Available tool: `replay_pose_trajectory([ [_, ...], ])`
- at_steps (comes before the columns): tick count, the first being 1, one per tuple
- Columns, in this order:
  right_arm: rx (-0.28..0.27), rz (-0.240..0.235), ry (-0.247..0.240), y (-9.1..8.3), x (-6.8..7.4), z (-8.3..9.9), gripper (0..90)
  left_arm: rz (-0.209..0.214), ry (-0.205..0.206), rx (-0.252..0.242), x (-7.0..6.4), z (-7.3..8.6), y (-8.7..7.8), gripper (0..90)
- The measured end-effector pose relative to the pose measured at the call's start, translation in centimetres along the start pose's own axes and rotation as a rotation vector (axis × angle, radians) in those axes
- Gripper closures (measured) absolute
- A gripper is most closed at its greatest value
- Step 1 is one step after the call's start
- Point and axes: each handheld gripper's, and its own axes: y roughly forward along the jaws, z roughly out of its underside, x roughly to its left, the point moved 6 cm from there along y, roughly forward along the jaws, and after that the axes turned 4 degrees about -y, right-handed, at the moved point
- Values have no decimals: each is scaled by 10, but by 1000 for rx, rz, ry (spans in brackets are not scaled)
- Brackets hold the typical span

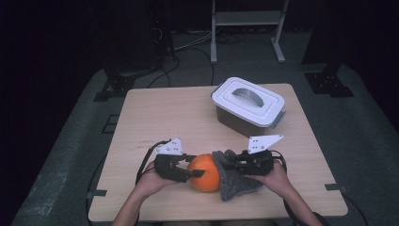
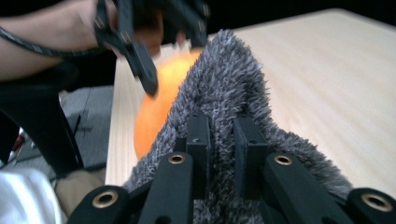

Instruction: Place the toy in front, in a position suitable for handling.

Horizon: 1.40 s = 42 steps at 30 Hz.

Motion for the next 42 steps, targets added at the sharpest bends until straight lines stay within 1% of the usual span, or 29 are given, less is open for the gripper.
replay_pose_trajectory([
  [1, 10, -1, 2, 3, -1, 4, 776, 4, -3, 1, 1, 1, 1, 441],
  [2, 7, -9, 16, 4, -2, 7, 776, 10, -8, -6, 2, 2, 1, 431],
  [3, 8, -11, 23, 5, -3, 8, 776, 18, -22, -18, 2, 1, 2, 398],
  [5, 17, 0, 26, 3, -6, 10, 775, 25, -43, -40, 5, -1, 1, 327],
  [7, 17, 2, 34, 2, -7, 13, 776, 6, -52, -38, 9, 2, 3, 218],
  [8, 22, 4, 38, 2, -9, 15, 775, 5, -68, -32, 11, 4, 5, 174],
  [9, 20, 7, 48, 1, -11, 17, 775, 17, -84, -34, 12, 7, 7, 161],
  [10, 18, 8, 54, 1, -12, 18, 774, 37, -101, -31, 13, 10, 10, 161],
  [11, 19, 10, 58, 0, -13, 18, 774, 50, -106, -28, 14, 12, 12, 162],
  [12, 21, 12, 56, 0, -14, 19, 774, 60, -107, -35, 14, 12, 13, 168],
  [13, 22, 14, 57, 0, -14, 19, 774, 67, -95, -38, 13, 12, 12, 218],
  [14, 27, 13, 58, -1, -14, 19, 774, 61, -81, -35, 12, 12, 12, 280],
  [15, 29, 14, 56, -2, -14, 18, 774, 55, -77, -38, 12, 12, 11, 327],
  [17, 5, 27, 39, -6, -12, 11, 777, 42, -77, -37, 11, 11, 10, 390],
  [18, -11, 30, 34, -7, -11, 8, 777, 36, -75, -38, 10, 10, 11, 404],
  [19, -40, 25, 30, -8, -8, 1, 778, 32, -70, -39, 10, 9, 11, 418],
  [20, -54, 23, 22, -9, -7, -2, 778, 29, -65, -38, 8, 8, 12, 424],
  [22, -59, 20, -4, -8, -2, -8, 778, 17, -55, -36, 7, 6, 11, 438],
  [24, -51, 25, -12, -6, -1, -7, 778, 5, -59, -40, 7, 5, 9, 449],
  [26, -37, 34, 1, -6, -5, -3, 777, -9, -70, -52, 10, 4, 6, 452],
  [28, -3, 48, 10, -5, -9, 4, 776, -23, -73, -62, 12, 2, 1, 453],
  [29, 4, 53, 16, -5, -10, 6, 776, -34, -71, -66, 12, 2, -1, 454],
  [31, -10, 53, 13, -6, -8, 3, 776, -40, -66, -69, 11, 0, -2, 454],
  [34, -67, 38, -7, -8, -1, -11, 775, -31, -62, -69, 8, -2, 0, 453],
  [36, -62, 38, -23, -6, 1, -13, 774, -25, -58, -57, 7, -1, 4, 448],
  [37, -50, 37, -24, -4, 1, -11, 774, -27, -55, -46, 7, 0, 6, 442],
  [38, -39, 36, -19, -2, 1, -8, 774, -21, -61, -47, 7, 2, 7, 434],
  [40, -36, 23, 1, -1, -1, -2, 774, -3, -70, -47, 7, 3, 8, 392],
  [42, -26, 19, 4, -1, -3, 1, 775, 10, -85, -54, 8, 3, 8, 290],
])
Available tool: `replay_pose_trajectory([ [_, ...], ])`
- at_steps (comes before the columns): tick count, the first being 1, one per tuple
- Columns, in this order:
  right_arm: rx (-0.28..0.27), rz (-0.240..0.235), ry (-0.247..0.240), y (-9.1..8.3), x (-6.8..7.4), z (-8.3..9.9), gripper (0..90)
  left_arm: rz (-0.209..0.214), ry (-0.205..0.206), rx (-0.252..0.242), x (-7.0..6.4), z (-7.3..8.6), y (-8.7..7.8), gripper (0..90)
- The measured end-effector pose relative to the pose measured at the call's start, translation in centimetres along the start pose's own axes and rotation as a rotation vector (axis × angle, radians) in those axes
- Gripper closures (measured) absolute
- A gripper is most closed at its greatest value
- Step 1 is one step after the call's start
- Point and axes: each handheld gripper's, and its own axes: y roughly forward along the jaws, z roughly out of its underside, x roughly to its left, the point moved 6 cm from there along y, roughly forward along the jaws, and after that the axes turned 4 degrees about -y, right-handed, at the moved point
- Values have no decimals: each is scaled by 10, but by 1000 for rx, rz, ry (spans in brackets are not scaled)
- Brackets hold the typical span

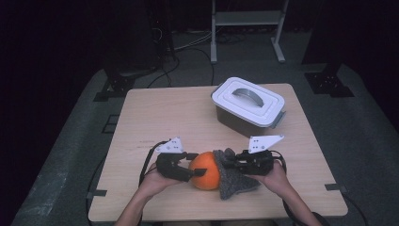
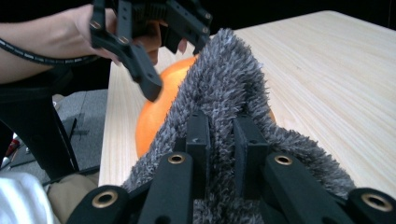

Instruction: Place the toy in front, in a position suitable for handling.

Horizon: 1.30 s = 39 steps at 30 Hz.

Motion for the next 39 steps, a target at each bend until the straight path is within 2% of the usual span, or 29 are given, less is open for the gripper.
replay_pose_trajectory([
  [2, 5, -1, 3, 0, -1, 3, 774, 12, -23, 18, 3, 2, 2, 186],
  [6, 37, 17, 3, 0, -6, 8, 774, 23, -53, 19, 8, 7, 5, 158],
  [7, 41, 19, 8, 0, -8, 10, 774, 23, -52, 17, 8, 7, 5, 173],
  [8, 40, 16, 15, 0, -8, 10, 774, 22, -37, 14, 8, 7, 4, 235],
  [10, 39, 21, 10, -1, -7, 7, 774, -3, -13, 12, 6, 6, 2, 341],
  [12, 12, 21, -4, -4, -3, 0, 775, -31, 8, 14, 4, 3, 1, 397],
  [13, -24, 14, -8, -6, 0, -7, 776, -39, 15, 16, 2, 2, 1, 412],
  [15, -58, 7, -24, -7, 6, -17, 776, -51, 47, 24, -4, -1, 4, 424],
  [18, -40, 16, -58, -3, 11, -20, 775, -67, 69, 24, -9, -4, 5, 440],
  [23, -17, 30, -25, -5, 0, -8, 774, -68, 59, -3, -8, -7, -1, 441],
  [25, -4, 24, -7, -4, -3, -3, 773, -57, 56, 1, -8, -6, 1, 422],
  [28, 5, 21, -4, -4, -3, -3, 773, -69, 60, 4, -8, -4, 5, 371],
  [30, -60, -11, 5, -7, 2, -12, 774, -71, 64, -2, -9, -5, 7, 378],
  [31, -87, -25, 0, -8, 6, -18, 774, -71, 64, -2, -9, -5, 7, 377],
  [33, -64, -18, -45, -5, 12, -25, 774, -63, 78, -2, -12, -5, 10, 365],
  [34, -52, -18, -52, -2, 13, -24, 774, -60, 81, -2, -12, -5, 10, 352],
  [37, -36, -45, -23, 2, 10, -13, 775, -49, 66, 8, -10, -3, 12, 237],
  [39, -35, -57, -10, 0, 8, -11, 774, -61, 58, 30, -6, 0, 16, 140],
])
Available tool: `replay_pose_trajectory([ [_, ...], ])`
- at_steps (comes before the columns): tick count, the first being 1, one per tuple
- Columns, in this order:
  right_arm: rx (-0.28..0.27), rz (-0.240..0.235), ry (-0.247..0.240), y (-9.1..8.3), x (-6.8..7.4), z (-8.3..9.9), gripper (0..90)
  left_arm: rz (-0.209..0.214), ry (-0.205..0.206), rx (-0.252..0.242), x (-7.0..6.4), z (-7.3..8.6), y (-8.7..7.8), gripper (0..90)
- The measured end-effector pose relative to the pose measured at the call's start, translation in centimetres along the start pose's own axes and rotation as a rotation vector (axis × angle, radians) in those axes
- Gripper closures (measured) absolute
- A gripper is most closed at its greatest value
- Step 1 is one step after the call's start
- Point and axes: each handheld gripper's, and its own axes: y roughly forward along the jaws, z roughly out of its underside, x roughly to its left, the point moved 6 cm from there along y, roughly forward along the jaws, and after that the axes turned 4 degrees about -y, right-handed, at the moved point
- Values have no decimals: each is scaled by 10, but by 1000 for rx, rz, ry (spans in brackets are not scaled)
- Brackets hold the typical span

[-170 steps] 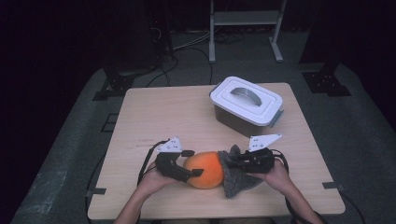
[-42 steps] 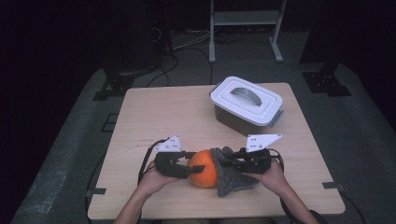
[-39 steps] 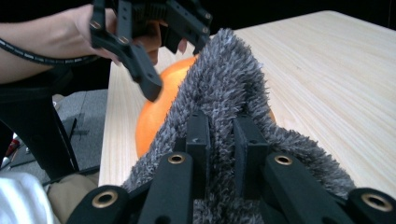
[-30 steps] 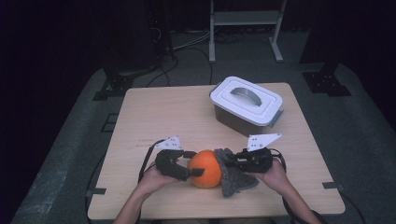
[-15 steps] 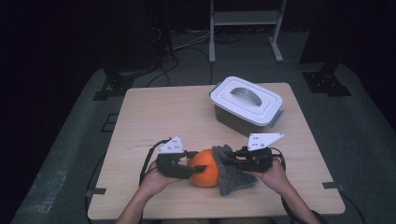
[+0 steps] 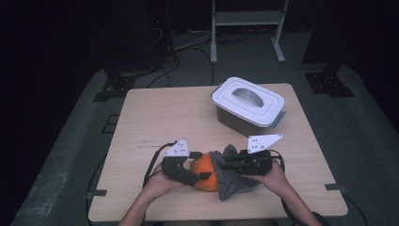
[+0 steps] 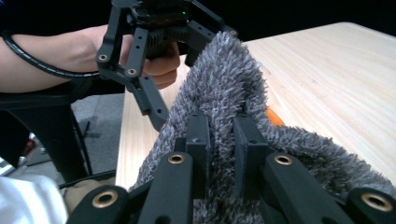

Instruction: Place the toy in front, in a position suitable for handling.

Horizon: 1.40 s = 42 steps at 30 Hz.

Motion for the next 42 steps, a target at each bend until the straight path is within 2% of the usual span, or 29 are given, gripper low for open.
replay_pose_trajectory([
  [2, 10, -5, -6, -1, 0, 1, 775, 30, -20, 28, 2, 5, 5, 92],
  [5, 21, 1, -7, -2, -2, 4, 774, 45, -27, 25, 4, 7, 6, 111],
  [8, 26, 14, -5, -4, -6, 6, 774, 29, -3, 16, 4, 5, 0, 298],
  [11, 42, 44, -3, -7, -10, 9, 774, 5, 2, 10, 4, 2, -6, 360],
  [14, 68, 80, 0, -8, -13, 12, 771, -48, 5, 2, 5, -3, -10, 379],
  [17, 29, 93, -8, -9, -11, 5, 771, -126, 42, 11, 2, -7, -11, 380],
  [19, 0, 83, -16, -8, -6, -3, 769, -148, 46, 7, 0, -8, -9, 380],
  [21, -9, 80, -25, -6, -2, -7, 769, -131, 37, 12, -2, -8, -5, 374],
  [23, 16, 79, -32, -3, -2, -4, 770, -122, 35, 29, -2, -5, -2, 341],
  [27, 33, 63, 1, -2, -8, 6, 772, -95, 6, 19, 0, -5, -2, 257],
  [32, 55, 79, 23, -7, -16, 15, 771, -56, -4, 14, 0, -1, 1, 259],
  [35, 68, 103, 36, -10, -21, 18, 771, -11, 12, 13, -5, 0, 3, 282],
  [37, 76, 126, 46, -13, -25, 20, 771, 49, 11, 18, -10, 0, 3, 283],
  [40, 78, 132, 66, -16, -30, 25, 771, 112, 10, 12, -13, 0, 2, 283],
  [42, 76, 133, 71, -16, -31, 27, 771, 105, 6, -2, -10, 0, 0, 299],
])
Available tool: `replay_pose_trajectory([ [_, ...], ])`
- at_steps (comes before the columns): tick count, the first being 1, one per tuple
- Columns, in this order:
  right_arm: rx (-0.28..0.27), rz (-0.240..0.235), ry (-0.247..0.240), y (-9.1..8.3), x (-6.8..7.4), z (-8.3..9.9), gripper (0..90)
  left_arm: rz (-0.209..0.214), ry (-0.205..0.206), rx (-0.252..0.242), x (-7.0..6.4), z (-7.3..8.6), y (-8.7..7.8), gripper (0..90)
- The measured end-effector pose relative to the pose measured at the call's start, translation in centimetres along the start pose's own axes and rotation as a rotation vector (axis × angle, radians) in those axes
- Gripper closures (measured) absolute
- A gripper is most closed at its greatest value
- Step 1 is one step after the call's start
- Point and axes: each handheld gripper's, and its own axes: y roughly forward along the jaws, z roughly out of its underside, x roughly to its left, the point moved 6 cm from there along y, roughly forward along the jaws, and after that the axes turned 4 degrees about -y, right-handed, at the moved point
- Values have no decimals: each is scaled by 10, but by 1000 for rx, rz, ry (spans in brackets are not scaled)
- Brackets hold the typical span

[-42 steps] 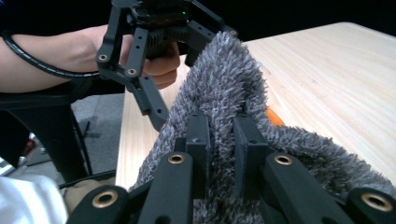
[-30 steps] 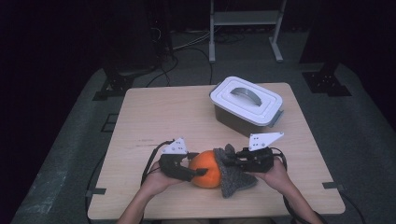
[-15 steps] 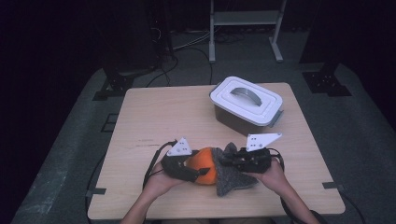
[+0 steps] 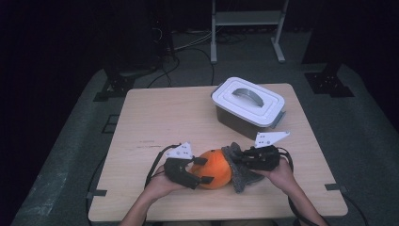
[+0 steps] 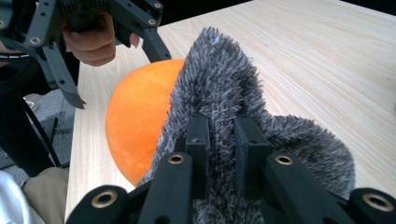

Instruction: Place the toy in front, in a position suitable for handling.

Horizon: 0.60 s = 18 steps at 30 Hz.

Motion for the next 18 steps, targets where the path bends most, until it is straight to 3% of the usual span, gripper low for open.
replay_pose_trajectory([
  [5, -12, -15, 5, 0, 1, -2, 778, -84, -14, -18, 7, 2, 1, 401],
  [10, -69, -43, -16, -10, 10, -17, 785, -72, -14, -24, 3, 1, 7, 402],
  [14, -30, -46, -48, -7, 16, -18, 784, -48, 12, -24, -1, -2, 7, 365],
  [18, -16, -69, -25, -4, 14, -10, 783, -101, 6, -43, 6, -3, 1, 297],
])
